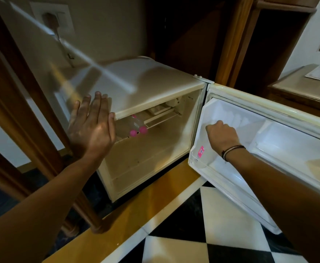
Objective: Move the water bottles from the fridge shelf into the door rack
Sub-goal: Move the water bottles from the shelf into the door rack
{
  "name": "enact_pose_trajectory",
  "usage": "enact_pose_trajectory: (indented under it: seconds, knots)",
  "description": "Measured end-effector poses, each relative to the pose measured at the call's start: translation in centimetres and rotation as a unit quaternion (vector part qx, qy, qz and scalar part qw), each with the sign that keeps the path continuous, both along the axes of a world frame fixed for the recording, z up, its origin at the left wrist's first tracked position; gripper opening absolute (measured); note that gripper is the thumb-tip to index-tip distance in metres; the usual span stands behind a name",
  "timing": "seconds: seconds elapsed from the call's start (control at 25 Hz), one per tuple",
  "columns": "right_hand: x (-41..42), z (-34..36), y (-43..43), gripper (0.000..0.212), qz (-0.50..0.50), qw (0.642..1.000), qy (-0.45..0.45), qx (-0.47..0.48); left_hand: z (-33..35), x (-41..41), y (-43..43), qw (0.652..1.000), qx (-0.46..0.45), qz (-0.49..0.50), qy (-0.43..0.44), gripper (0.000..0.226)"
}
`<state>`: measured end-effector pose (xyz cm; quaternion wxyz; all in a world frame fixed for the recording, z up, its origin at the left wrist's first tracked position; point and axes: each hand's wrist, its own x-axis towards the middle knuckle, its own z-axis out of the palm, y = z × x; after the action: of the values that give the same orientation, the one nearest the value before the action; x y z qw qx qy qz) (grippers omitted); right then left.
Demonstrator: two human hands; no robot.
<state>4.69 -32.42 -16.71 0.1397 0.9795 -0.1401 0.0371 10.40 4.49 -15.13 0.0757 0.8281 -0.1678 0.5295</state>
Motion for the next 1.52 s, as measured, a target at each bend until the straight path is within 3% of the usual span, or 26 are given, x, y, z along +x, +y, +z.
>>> enact_pose_trajectory:
  seconds: [0.12, 0.24, 0.52, 0.64, 0.72, 0.8, 0.88, 1.0, 1.12, 1.2, 1.28, 1.36, 1.52]
  knots:
    - [1.7, 0.1, -0.7, 0.032, 0.002, 0.980, -0.063, 0.188, -0.1, -0.1, 0.2, 0.999, 0.003, 0.003, 0.045, 0.049]
    - [2.2, -0.4, -1.7, 0.028, 0.009, 0.968, -0.106, 0.226, -0.3, 0.5, 0.6, 1.000, 0.009, -0.011, 0.016, 0.047]
    - [2.7, -1.0, -2.0, 0.029, 0.038, 0.980, -0.064, 0.183, -1.6, 2.4, 1.0, 0.996, 0.012, -0.009, -0.092, 0.042]
    - [2.6, -0.2, -1.1, 0.032, 0.041, 0.993, -0.023, 0.110, -2.1, 3.1, 1.3, 0.992, 0.002, -0.035, -0.119, 0.044]
    - [2.2, 0.5, 0.4, 0.026, 0.039, 0.998, -0.051, 0.008, -2.3, 3.5, 1.3, 0.991, -0.013, -0.036, -0.132, 0.046]
    - [2.2, 1.0, 2.5, 0.012, 0.068, 0.991, -0.112, -0.022, -2.3, 3.6, 1.3, 0.990, -0.013, -0.026, -0.141, 0.050]
    - [3.0, 0.4, 5.1, 0.018, 0.118, 0.981, -0.148, 0.048, -2.2, 3.3, 1.3, 0.989, -0.004, -0.023, -0.144, 0.053]
    - [5.4, -1.6, 9.3, 0.031, 0.141, 0.947, -0.134, 0.255, -2.1, 2.7, 0.8, 0.991, -0.002, -0.011, -0.132, 0.050]
    - [8.6, -3.6, 13.4, 0.042, 0.039, 0.883, -0.082, 0.460, -1.5, 2.0, 0.7, 0.994, 0.016, 0.017, -0.106, 0.048]
    - [10.5, -4.6, 15.9, 0.052, 0.000, 0.821, -0.100, 0.563, -1.1, 1.4, 0.6, 0.995, 0.016, 0.021, -0.093, 0.046]
    - [11.7, -5.3, 17.6, 0.042, -0.010, 0.781, -0.129, 0.611, -0.9, 0.9, 0.1, 0.997, 0.006, 0.014, -0.081, 0.047]
    - [12.4, -5.6, 18.5, 0.025, -0.028, 0.764, -0.141, 0.629, -0.8, 0.6, -0.1, 0.997, 0.005, 0.020, -0.073, 0.049]
    - [12.0, -4.8, 17.8, 0.036, -0.080, 0.743, -0.181, 0.640, -0.5, 0.6, -0.1, 0.997, 0.017, 0.030, -0.070, 0.046]
